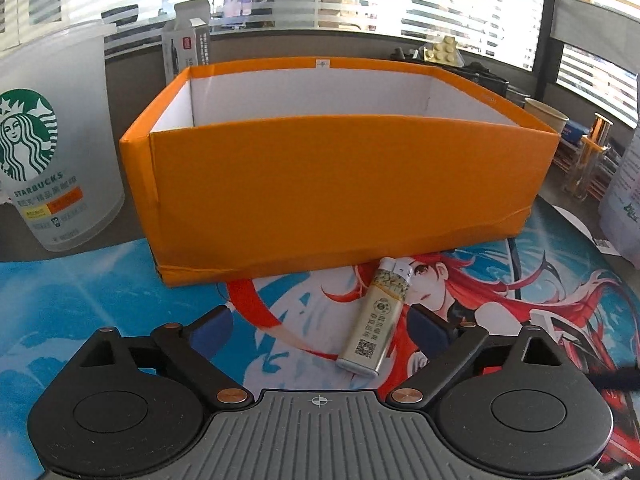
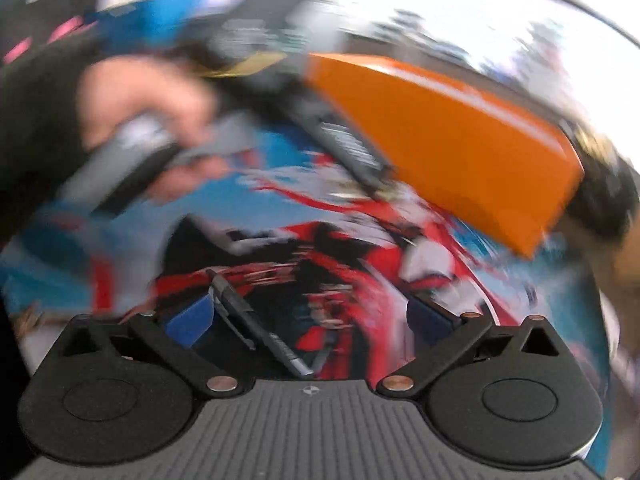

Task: Organize rigid objects
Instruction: 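Move the left tool to the white-green lighter while the right moves to a black marker, then grasp the white-green lighter with the left tool while the right grasps the black marker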

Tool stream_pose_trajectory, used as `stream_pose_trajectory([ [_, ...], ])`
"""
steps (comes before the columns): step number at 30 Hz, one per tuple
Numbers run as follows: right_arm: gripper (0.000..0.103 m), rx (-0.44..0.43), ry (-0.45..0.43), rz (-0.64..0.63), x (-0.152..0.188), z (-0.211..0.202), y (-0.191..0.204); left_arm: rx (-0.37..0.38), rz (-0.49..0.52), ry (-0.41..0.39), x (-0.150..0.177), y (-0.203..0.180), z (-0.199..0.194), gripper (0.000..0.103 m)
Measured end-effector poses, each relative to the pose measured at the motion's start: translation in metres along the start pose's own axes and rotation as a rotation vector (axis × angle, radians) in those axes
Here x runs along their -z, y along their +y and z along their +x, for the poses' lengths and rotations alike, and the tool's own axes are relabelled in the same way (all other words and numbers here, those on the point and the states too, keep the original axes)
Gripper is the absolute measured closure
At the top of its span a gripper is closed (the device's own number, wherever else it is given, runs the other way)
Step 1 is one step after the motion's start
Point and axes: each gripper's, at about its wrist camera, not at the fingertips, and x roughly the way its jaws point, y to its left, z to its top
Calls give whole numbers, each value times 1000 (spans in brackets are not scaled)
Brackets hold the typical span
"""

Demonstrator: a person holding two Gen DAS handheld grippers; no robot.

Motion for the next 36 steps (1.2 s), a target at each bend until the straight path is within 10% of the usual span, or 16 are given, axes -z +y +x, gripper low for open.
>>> stream_pose_trajectory([
  [6,0,171,-13,214,1,7,-42,3,41,-6,4,-6,4,4],
  [31,0,185,2,202,4,2,-35,36,96,-67,4,-28,10,1],
  [34,20,169,4,190,3,-3,-27,88,138,-90,7,-32,5,24],
  [36,56,145,7,169,1,-8,-22,109,161,-103,8,-37,2,34],
])
